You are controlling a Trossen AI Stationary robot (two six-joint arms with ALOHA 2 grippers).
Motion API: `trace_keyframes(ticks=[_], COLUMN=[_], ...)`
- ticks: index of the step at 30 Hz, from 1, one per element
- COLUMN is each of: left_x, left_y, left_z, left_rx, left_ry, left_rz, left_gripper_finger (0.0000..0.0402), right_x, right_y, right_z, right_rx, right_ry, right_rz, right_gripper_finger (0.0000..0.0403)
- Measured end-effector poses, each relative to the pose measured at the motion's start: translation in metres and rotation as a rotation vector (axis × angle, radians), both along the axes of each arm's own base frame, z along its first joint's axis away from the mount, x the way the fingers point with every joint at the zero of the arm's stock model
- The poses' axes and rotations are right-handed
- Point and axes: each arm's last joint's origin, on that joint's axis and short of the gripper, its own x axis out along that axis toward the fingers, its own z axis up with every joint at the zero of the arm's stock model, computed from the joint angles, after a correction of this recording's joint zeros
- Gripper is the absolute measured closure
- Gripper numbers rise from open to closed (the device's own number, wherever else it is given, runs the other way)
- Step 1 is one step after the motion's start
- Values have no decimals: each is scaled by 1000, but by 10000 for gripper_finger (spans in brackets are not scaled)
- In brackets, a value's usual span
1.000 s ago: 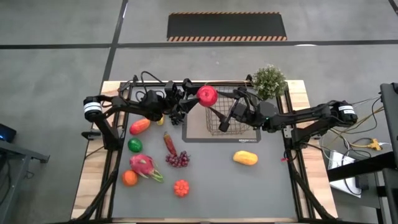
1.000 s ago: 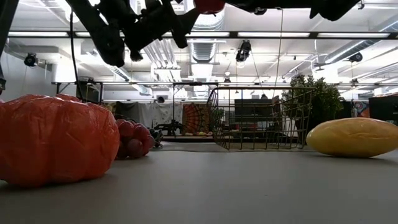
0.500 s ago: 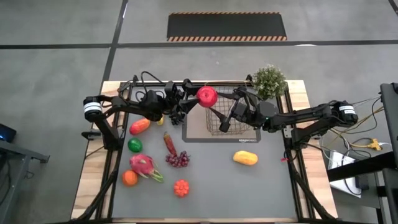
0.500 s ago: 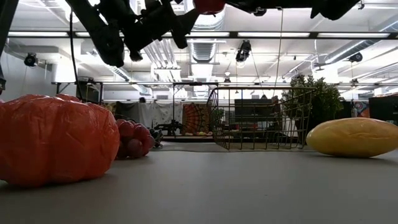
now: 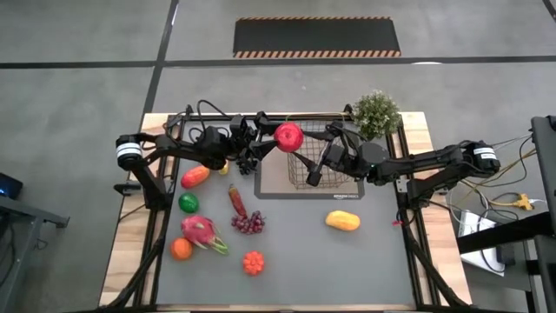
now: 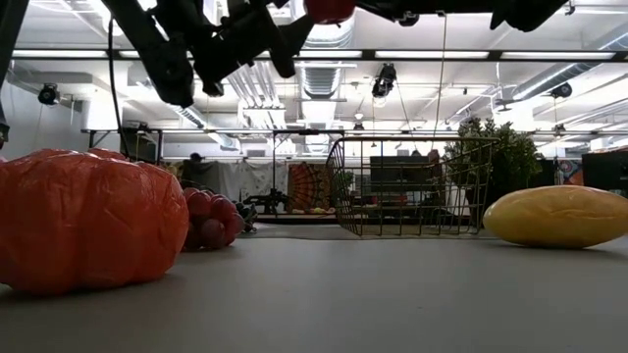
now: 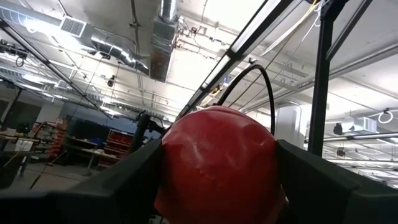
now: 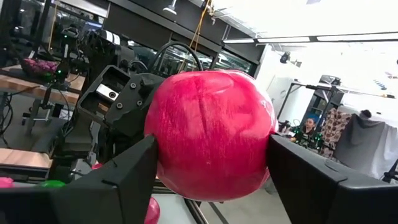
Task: Build produce basket
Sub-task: Put the apple into the wire basket
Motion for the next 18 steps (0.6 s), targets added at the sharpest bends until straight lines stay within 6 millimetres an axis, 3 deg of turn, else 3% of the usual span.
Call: trace_keyframes(ticks=[11, 18], left_x=[-1, 0], left_y=[4, 7], left_z=[-4, -5], left_rx=[-5, -33], left_ry=[29, 57], left_rz=[6, 30], left_gripper_finger=[126, 69], right_x=[0, 0], right_y=[0, -1], right_z=[-2, -3], right_rx=[10, 15], right_ry=[19, 28], right_rz=[-3, -14], right_gripper_finger=[153, 154])
